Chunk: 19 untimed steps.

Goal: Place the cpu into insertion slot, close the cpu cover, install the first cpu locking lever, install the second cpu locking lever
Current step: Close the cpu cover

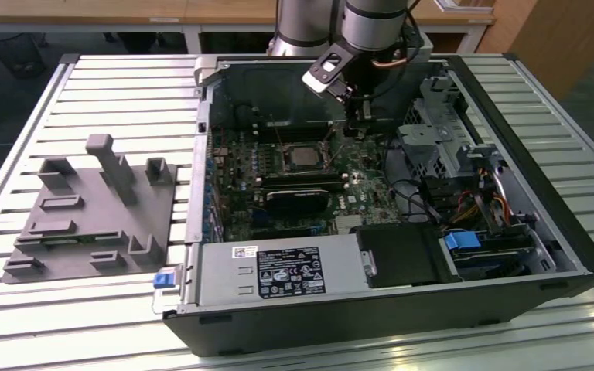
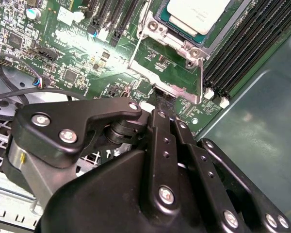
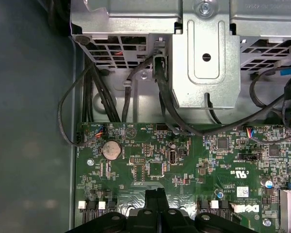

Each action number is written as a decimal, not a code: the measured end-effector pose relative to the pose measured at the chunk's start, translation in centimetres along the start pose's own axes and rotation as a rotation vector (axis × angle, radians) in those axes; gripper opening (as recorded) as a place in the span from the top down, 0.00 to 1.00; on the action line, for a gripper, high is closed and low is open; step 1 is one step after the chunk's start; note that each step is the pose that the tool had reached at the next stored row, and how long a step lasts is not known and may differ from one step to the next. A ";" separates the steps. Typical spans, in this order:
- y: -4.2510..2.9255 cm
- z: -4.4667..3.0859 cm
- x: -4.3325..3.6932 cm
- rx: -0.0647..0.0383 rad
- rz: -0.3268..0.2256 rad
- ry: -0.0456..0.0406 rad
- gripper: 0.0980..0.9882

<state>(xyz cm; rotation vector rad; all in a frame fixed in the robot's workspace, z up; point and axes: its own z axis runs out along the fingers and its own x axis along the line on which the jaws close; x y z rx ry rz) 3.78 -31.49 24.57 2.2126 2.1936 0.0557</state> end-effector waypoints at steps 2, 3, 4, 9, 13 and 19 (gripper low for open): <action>-0.03 0.00 0.00 0.000 0.000 0.0000 0.99; -0.06 0.00 0.00 0.000 0.000 0.0000 0.99; -0.10 0.00 0.00 0.000 0.000 0.0001 0.99; -0.32 -0.01 0.00 0.000 0.000 0.0000 0.99; -0.45 -0.02 0.00 0.000 0.000 0.0000 0.99; -1.20 -0.05 -0.01 0.000 0.000 0.0000 0.99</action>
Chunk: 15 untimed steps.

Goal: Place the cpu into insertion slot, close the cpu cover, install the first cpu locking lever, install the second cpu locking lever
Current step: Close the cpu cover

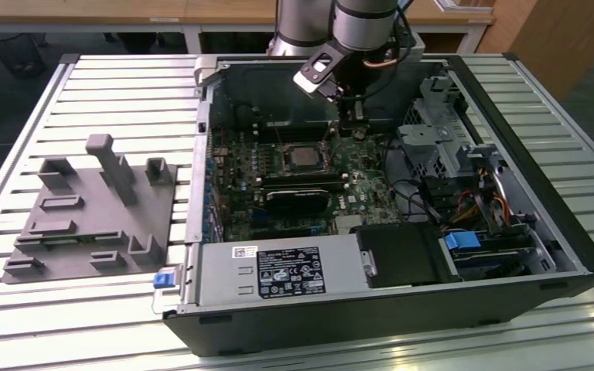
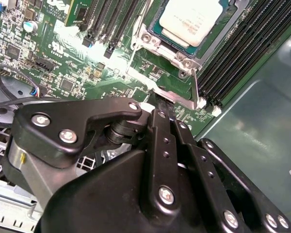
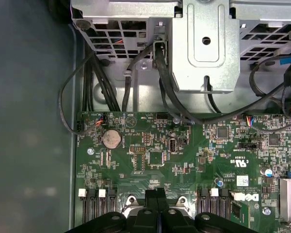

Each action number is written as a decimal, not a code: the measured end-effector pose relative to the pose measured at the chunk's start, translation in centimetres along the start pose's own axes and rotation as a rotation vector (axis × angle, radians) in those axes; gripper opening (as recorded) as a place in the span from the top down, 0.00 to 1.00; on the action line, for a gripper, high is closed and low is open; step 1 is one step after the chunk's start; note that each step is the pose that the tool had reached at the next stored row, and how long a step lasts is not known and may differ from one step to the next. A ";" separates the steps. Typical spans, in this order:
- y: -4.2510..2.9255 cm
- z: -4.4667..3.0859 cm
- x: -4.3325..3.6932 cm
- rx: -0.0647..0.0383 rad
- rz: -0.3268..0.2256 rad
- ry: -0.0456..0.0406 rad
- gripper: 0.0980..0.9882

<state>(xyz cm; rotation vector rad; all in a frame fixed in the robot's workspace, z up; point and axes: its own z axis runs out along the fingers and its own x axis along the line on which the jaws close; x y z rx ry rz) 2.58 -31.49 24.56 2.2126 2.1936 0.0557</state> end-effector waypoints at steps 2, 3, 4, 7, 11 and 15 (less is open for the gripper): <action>-0.06 0.00 0.00 0.000 0.000 0.0000 0.99; -0.10 0.00 0.00 0.000 0.000 0.0001 0.99; -0.14 -0.01 0.00 0.000 0.000 0.0000 0.99; -0.30 -0.01 0.00 0.000 0.000 0.0000 0.99; -0.51 -0.02 0.00 0.000 0.000 0.0000 0.99; -0.78 -0.03 -0.01 0.000 0.000 0.0005 0.99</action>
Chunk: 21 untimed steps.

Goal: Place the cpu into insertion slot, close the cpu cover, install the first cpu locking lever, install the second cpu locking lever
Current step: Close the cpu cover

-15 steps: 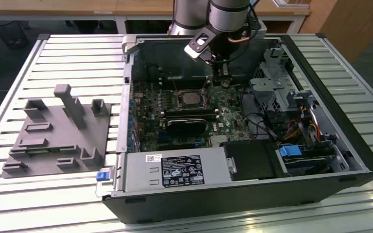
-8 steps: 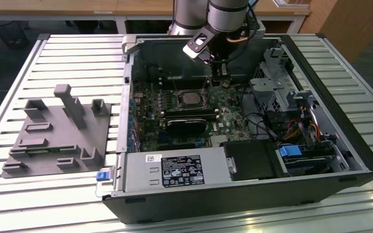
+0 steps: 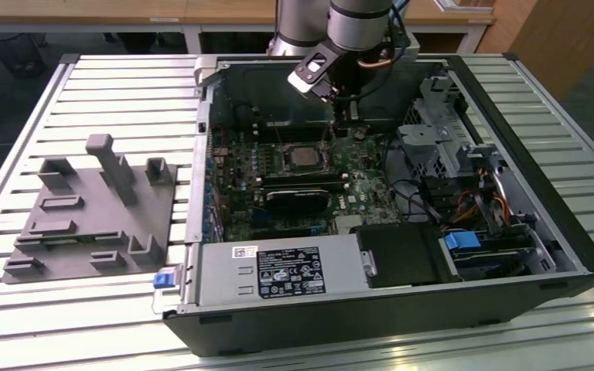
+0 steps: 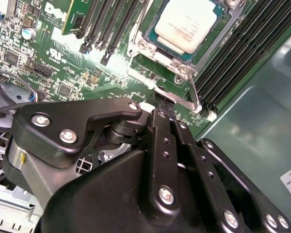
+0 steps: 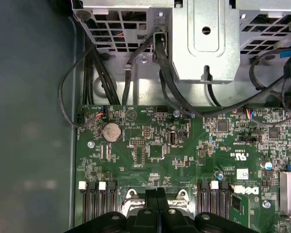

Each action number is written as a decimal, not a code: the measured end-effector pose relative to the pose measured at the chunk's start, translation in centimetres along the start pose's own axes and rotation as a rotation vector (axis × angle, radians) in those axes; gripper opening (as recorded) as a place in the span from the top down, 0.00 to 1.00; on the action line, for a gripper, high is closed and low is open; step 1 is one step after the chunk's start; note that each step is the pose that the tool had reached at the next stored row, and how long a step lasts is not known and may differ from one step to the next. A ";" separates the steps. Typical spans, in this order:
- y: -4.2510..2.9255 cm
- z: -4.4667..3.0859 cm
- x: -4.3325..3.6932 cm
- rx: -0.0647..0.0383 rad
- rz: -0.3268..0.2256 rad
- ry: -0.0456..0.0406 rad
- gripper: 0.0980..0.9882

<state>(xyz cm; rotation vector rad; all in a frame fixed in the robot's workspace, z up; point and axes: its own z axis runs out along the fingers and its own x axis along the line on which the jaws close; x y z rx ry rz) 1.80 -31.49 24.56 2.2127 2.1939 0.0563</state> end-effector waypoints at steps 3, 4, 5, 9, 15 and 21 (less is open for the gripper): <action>-0.28 -0.01 0.00 0.000 0.000 0.0001 0.99; -0.36 -0.01 0.00 0.000 0.000 0.0001 0.99; -0.44 -0.02 -0.01 0.000 0.000 0.0000 0.99; -1.07 -0.03 -0.01 0.000 0.000 0.0000 0.99; -2.02 0.20 -0.02 0.000 0.000 0.0000 0.99; -2.78 0.35 -0.03 0.000 0.000 -0.0001 0.99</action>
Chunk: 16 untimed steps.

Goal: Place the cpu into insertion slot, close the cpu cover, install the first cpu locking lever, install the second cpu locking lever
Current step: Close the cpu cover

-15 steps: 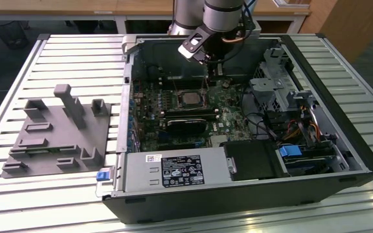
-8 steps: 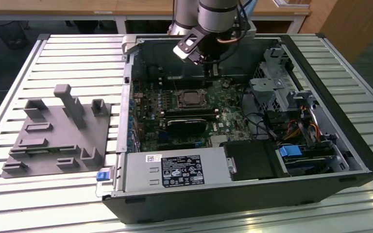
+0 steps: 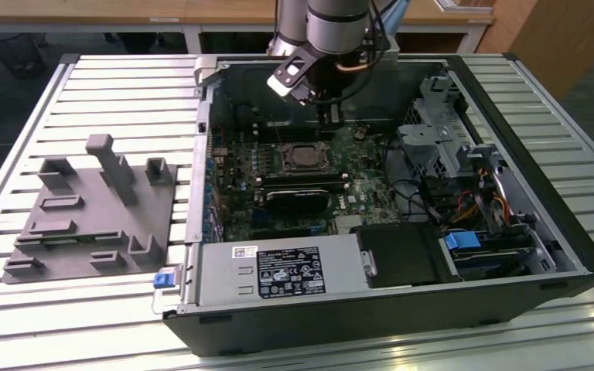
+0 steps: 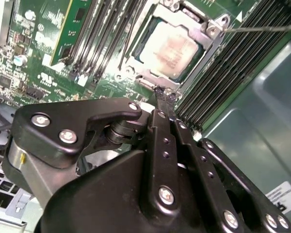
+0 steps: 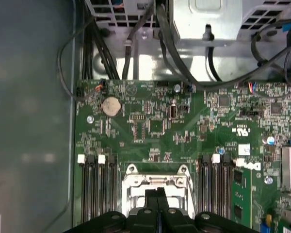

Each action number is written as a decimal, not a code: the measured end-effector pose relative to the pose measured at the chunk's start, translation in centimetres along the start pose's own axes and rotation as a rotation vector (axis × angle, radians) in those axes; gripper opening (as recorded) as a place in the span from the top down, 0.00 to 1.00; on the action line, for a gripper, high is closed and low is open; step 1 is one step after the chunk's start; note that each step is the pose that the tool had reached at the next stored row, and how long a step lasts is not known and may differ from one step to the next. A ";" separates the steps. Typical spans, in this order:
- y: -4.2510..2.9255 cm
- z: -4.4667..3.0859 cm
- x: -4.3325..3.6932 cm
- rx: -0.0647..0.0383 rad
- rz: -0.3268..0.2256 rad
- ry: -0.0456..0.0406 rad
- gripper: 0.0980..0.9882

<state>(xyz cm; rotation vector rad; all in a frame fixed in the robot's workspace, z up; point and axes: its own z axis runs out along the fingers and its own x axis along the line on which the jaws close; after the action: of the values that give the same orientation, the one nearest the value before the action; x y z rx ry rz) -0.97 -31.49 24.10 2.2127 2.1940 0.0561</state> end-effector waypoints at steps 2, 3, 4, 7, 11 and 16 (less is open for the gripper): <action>-0.45 0.01 0.00 0.000 0.000 0.0003 0.99; -0.72 0.01 0.00 0.000 0.000 0.0003 0.99; -0.97 0.00 0.00 0.000 0.000 0.0002 0.99; -1.46 -0.01 -0.01 0.000 0.000 0.0000 0.99; -1.99 -0.02 -0.01 0.000 0.000 0.0001 0.99; -2.48 -0.01 -0.02 0.000 0.000 0.0001 0.99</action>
<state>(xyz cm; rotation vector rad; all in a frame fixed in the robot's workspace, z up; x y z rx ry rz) -3.44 -31.49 24.00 2.2129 2.1938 0.0563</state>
